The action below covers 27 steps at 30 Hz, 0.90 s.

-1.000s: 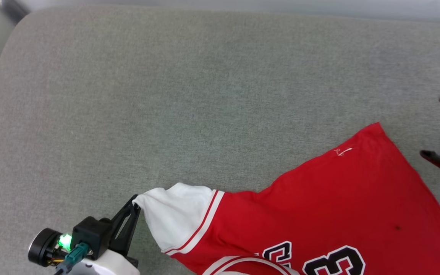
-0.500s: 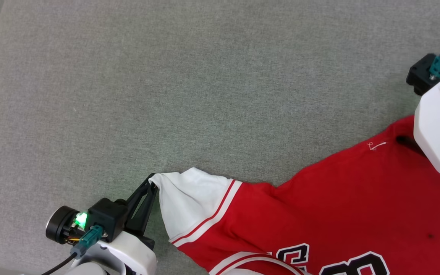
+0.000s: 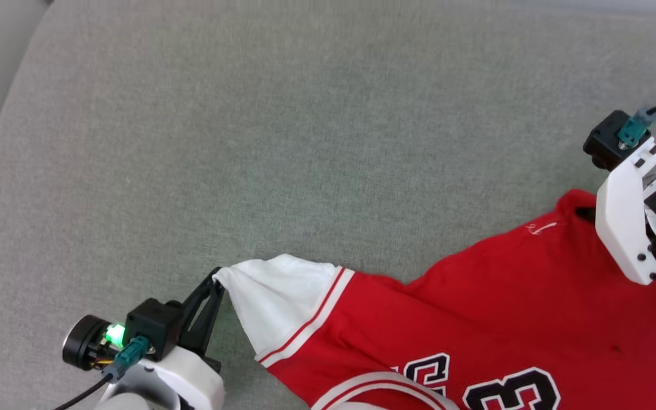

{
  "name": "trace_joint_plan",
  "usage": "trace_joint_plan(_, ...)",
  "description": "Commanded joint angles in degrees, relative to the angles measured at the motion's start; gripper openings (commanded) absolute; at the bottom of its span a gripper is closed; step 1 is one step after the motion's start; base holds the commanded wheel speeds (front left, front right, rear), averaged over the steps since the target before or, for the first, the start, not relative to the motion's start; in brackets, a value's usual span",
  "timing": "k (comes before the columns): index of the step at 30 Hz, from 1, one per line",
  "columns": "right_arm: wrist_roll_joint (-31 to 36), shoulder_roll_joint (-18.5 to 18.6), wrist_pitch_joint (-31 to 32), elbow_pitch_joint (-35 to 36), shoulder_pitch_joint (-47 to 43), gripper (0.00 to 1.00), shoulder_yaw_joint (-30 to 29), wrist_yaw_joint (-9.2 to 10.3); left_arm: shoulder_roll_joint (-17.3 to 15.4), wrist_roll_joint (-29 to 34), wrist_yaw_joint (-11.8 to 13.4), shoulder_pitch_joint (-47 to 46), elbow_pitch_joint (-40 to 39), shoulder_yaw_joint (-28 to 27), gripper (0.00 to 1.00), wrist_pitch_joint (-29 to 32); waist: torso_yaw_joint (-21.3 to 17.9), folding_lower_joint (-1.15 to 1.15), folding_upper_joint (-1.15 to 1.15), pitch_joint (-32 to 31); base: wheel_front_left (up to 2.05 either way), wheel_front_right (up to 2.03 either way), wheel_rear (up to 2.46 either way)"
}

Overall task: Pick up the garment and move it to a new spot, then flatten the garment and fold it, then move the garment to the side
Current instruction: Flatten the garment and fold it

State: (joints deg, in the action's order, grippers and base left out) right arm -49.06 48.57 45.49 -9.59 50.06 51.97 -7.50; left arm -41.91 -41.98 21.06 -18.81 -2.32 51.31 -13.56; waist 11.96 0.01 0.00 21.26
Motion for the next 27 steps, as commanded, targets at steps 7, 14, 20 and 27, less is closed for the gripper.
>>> trace_joint_plan(7,-1.16,1.08,-10.64,0.41,-0.93,0.00,0.71,0.02,-1.13,-0.31,-0.42,-1.27,-0.11,-1.30,0.00,0.28,-3.09,-0.01,0.00,-10.56,0.00,0.00,0.00)
trace_joint_plan(14,0.51,3.06,-19.48,1.21,0.54,0.00,-1.59,0.03,-2.68,1.57,-1.65,-8.15,-0.98,-2.93,0.00,2.53,-5.68,-0.01,0.00,-15.39,0.00,0.00,0.00)
trace_joint_plan(20,4.01,1.49,-23.01,1.03,4.23,0.00,-5.39,0.02,-3.08,2.99,-4.64,-17.82,0.03,-4.87,0.00,4.92,-8.20,-0.01,0.00,-15.04,0.00,0.00,0.00)
trace_joint_plan(27,9.69,-1.75,-23.86,-0.19,12.08,0.00,-10.44,0.03,-0.47,5.66,-9.05,-33.46,3.88,-6.89,0.00,7.75,-9.62,-0.01,0.00,-9.88,0.00,0.00,0.00)
